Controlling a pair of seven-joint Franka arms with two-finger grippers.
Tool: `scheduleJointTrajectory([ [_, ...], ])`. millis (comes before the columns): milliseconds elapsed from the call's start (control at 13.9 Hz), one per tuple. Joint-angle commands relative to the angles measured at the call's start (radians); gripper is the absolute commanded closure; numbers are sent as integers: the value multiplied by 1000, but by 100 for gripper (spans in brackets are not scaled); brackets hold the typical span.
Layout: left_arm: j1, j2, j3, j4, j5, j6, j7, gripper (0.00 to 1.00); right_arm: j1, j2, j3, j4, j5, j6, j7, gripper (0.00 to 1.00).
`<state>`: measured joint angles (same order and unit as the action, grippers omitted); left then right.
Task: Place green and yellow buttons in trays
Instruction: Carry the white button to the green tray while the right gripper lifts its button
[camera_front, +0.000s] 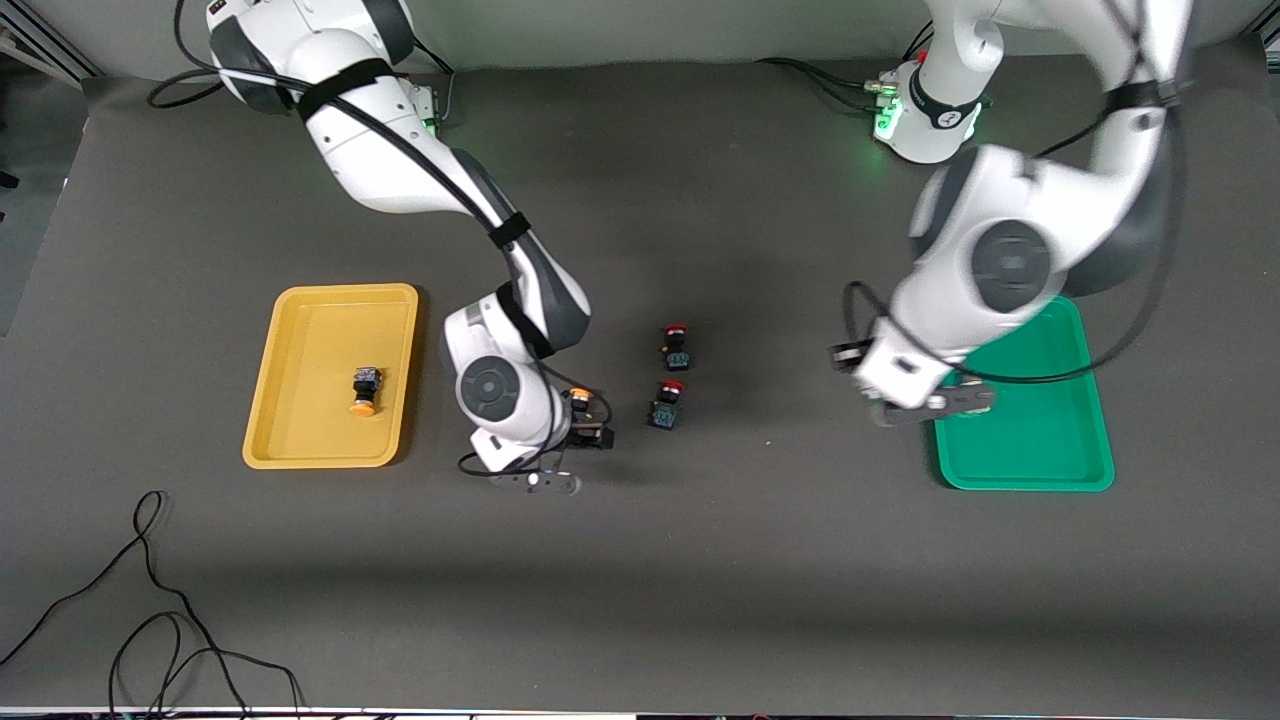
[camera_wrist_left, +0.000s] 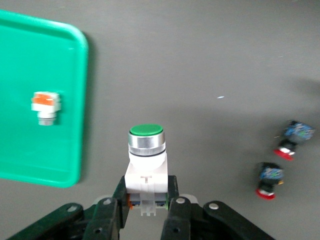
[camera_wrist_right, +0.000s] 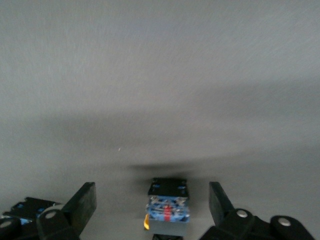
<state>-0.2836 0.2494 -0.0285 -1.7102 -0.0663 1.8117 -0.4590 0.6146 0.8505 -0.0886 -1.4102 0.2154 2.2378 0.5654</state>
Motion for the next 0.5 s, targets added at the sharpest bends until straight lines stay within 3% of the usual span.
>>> scheduleJointTrajectory([
  [0,154,-42,-1,-39,-10,-83,227,79,31,19,-19,4,-22,0,28,0],
  [143,271,-55,1,-58,51,-104,372,79,53,16,-22,-33,-25,0,28,0],
  [359,406,-39,1,-124,89,-7,525,79,128,15,-98,-87,-30,10,30,2],
  [430,429,-33,1,-178,94,71,551,79,134,15,-105,-88,-30,10,30,22],
])
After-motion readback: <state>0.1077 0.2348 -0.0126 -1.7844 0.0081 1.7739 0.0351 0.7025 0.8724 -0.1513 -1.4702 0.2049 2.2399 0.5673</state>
